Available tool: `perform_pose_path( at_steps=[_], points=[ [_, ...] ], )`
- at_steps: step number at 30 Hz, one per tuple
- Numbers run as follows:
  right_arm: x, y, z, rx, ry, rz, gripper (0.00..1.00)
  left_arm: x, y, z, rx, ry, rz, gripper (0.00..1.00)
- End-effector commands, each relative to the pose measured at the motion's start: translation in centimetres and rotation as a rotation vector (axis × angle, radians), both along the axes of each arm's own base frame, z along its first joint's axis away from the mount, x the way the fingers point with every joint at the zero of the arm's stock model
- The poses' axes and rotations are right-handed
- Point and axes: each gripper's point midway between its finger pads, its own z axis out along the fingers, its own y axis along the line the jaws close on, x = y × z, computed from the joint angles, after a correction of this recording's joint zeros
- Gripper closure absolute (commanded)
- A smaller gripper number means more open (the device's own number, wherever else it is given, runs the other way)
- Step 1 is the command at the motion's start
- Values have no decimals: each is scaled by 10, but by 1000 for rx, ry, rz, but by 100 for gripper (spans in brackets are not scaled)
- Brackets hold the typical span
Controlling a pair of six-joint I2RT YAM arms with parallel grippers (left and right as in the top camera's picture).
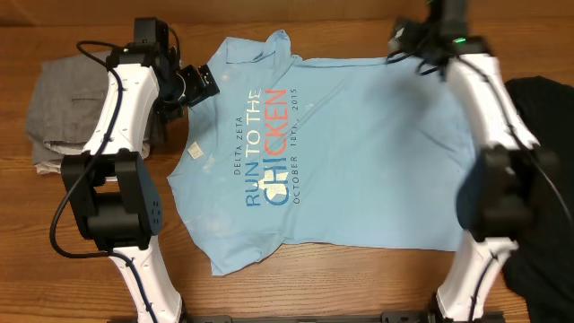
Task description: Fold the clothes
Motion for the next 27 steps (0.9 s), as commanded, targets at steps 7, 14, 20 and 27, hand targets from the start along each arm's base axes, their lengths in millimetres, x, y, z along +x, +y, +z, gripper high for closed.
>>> perform_pose_path(
  at_steps=[7, 14, 20, 27],
  points=[
    [-107, -40, 141, 17, -48, -114, 0, -2, -3, -6, -3, 10, -19, 0],
    [-191, -119, 153, 132, 44, -411, 0, -2, -3, -6, -3, 10, -19, 0],
    [-219, -135, 133, 158, 160, -475, 0, -2, -3, -6, -3, 10, -19, 0],
    [-221, -134, 132, 159, 170, -475, 0, -2, -3, -6, -3, 10, -19, 0]
  ],
)
